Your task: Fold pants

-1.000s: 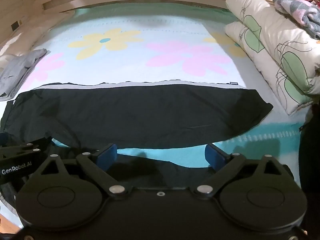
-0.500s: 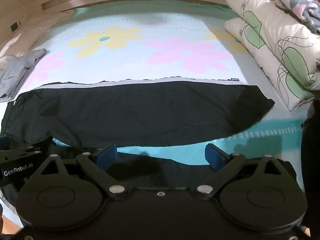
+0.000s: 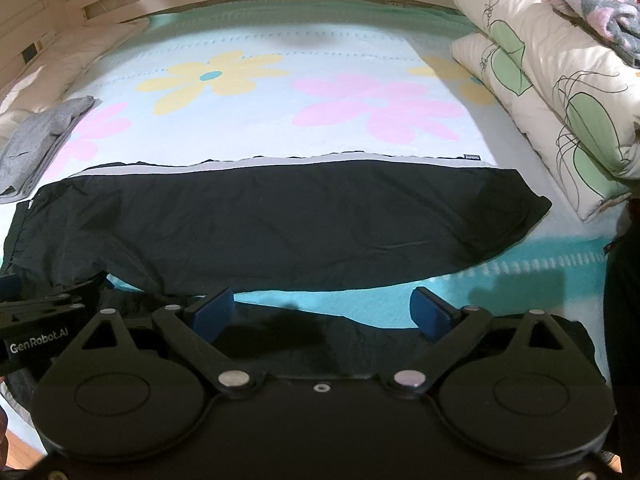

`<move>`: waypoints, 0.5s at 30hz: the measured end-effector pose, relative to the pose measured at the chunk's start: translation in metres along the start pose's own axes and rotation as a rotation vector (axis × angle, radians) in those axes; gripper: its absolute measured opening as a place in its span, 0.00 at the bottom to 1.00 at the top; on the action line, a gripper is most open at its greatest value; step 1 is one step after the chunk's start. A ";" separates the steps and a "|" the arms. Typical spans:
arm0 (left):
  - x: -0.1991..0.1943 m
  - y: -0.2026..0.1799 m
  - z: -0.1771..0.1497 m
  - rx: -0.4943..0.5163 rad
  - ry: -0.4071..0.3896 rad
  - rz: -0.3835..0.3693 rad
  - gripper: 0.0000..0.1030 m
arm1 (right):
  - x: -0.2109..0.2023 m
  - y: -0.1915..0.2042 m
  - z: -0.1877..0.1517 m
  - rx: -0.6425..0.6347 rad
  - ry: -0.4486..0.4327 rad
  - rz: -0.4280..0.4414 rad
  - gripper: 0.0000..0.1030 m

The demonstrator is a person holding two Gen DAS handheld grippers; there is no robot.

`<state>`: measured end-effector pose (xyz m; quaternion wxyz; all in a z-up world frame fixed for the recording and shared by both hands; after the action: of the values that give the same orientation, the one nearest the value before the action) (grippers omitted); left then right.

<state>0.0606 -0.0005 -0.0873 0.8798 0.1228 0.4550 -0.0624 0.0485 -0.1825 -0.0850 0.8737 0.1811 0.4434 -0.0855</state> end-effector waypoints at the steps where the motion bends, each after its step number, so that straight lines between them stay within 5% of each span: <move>1: 0.000 0.000 0.000 0.000 0.001 0.000 0.84 | 0.000 0.000 -0.001 -0.001 0.001 -0.001 0.93; 15: -0.002 -0.004 0.002 0.017 -0.030 -0.010 0.84 | 0.004 0.000 -0.004 0.030 0.026 0.033 0.92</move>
<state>0.0602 -0.0052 -0.0853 0.8852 0.1270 0.4417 -0.0723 0.0482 -0.1807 -0.0903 0.8663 0.2025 0.4504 -0.0752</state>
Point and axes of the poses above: each gripper's, at about its wrist camera, not at the fingertips, and x roughly the way its jaws point, y to its left, z to its top, the point moved 10 cm from there along x, roughly the way its jaws point, and after that the axes turned 8 degrees about x, right-handed, at the moved point
